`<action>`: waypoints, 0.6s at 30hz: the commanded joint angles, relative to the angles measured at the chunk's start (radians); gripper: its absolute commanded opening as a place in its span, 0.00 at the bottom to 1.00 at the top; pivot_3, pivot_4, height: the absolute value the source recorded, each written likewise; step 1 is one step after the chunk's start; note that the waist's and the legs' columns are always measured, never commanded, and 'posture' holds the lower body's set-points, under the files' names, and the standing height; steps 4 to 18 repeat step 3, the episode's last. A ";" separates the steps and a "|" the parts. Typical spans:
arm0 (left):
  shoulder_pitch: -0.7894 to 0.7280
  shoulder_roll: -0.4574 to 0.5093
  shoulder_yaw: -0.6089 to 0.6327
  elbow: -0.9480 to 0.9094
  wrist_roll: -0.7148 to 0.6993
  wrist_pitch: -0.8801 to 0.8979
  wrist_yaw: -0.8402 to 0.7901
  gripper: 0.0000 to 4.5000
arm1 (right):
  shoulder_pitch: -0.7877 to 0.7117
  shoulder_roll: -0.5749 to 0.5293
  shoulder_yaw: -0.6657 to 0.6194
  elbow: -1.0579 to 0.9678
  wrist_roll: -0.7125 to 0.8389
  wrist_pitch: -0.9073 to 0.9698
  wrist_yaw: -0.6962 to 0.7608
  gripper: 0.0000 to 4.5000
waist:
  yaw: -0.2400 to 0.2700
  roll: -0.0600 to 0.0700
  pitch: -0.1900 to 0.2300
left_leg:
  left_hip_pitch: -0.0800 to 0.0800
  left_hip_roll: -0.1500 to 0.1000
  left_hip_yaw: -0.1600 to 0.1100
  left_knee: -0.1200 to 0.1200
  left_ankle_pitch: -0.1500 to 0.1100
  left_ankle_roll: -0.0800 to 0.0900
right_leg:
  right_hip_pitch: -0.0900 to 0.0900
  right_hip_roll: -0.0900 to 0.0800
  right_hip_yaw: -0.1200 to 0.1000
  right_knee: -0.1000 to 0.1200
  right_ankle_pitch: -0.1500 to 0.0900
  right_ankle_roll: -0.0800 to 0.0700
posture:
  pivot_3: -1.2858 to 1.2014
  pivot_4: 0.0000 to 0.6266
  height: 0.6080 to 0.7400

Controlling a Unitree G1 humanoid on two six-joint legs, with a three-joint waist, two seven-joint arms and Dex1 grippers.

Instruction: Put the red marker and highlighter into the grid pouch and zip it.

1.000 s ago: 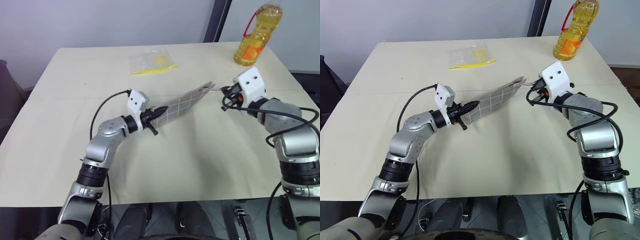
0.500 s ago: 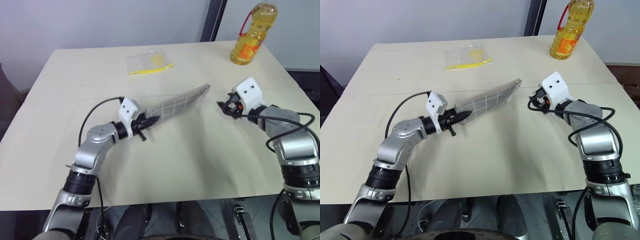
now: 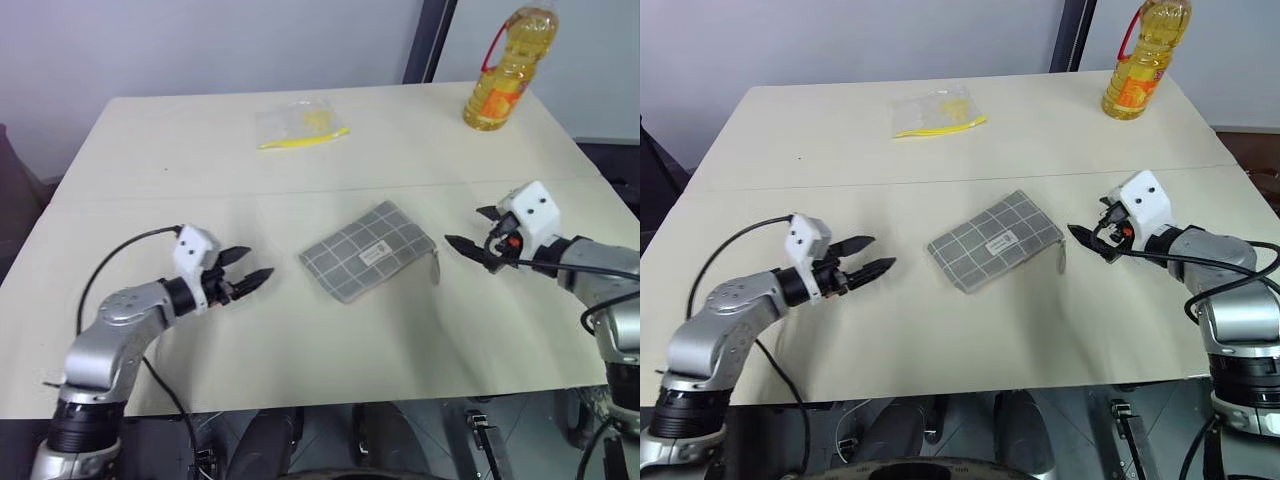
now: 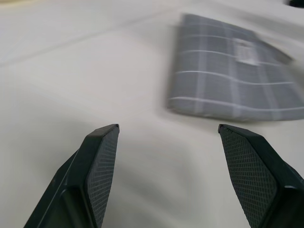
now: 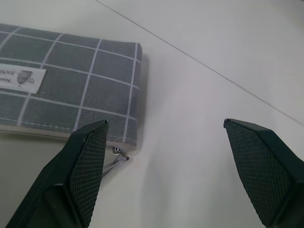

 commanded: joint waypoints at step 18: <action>0.027 0.026 0.050 -0.035 -0.005 -0.032 0.006 0.78 | 0.003 0.007 -0.040 0.021 0.044 -0.030 0.015 0.89 | 0.000 0.000 0.000 | 0.000 0.000 0.000 0.000 0.000 0.000 | 0.001 0.000 0.000 -0.002 0.000 0.000 | 0.52 0.24 1.00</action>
